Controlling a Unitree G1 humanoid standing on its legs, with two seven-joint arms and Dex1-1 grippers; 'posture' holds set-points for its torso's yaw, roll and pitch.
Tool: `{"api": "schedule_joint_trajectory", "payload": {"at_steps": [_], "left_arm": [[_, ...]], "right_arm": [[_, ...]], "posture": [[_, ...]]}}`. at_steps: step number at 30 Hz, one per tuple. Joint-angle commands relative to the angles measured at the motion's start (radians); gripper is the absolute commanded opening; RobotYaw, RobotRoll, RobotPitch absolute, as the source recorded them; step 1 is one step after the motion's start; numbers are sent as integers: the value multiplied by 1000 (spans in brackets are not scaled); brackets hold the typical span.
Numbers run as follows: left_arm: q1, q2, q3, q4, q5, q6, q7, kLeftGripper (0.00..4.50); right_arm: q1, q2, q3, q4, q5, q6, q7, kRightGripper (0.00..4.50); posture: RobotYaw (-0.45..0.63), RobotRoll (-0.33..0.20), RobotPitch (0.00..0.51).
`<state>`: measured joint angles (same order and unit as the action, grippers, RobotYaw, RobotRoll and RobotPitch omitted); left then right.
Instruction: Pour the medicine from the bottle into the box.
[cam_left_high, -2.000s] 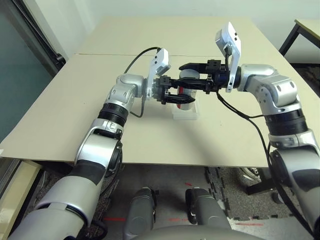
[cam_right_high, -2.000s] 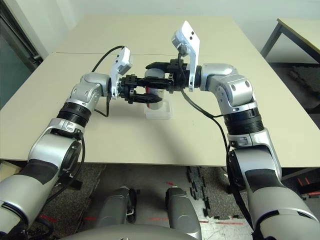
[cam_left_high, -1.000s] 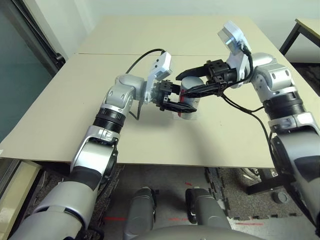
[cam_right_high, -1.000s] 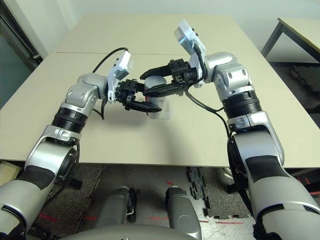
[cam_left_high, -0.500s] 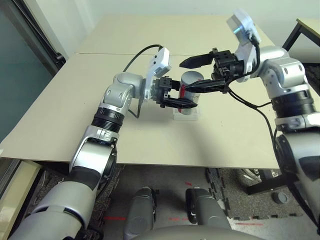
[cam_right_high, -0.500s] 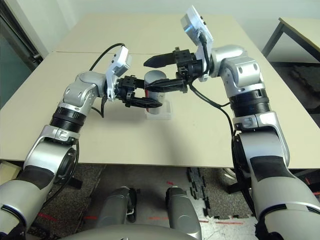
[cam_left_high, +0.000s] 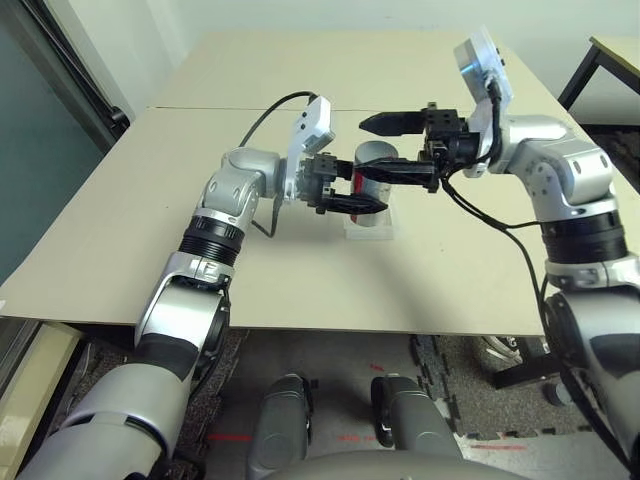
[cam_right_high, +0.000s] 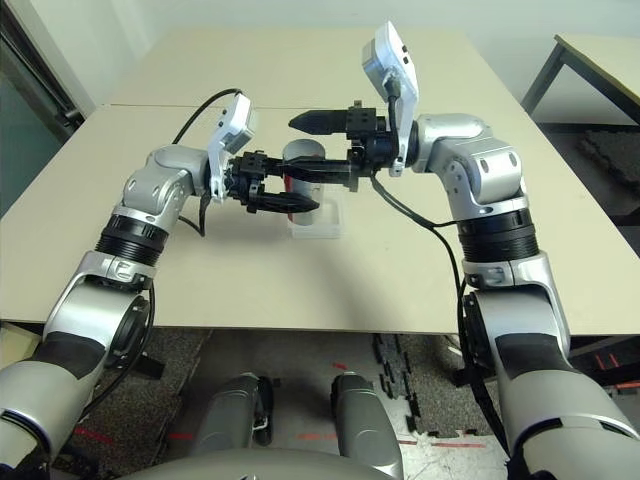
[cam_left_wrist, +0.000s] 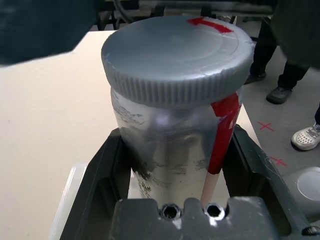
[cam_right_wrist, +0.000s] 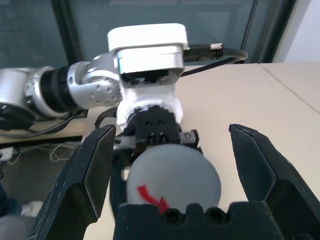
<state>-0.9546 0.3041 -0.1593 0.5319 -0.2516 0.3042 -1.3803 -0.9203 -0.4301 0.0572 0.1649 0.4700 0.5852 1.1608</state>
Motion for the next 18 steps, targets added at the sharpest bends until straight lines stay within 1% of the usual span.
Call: {"api": "schedule_joint_trajectory", "payload": {"at_steps": [1, 10, 18], "left_arm": [[-8, -7, 6, 18, -7, -8, 8, 2806], [-6, -12, 9, 7, -13, 1, 17, 2806], [-1, 2, 12, 8, -17, 2, 19, 2806]], "right_arm": [[10, 2, 6, -10, -9, -7, -26, 4500], [24, -28, 11, 35, -71, -49, -66, 4500], [55, -77, -10, 6, -53, -19, -71, 4500]], "posture": [[-34, 0, 84], [-32, 0, 86], [-36, 0, 90]]}}
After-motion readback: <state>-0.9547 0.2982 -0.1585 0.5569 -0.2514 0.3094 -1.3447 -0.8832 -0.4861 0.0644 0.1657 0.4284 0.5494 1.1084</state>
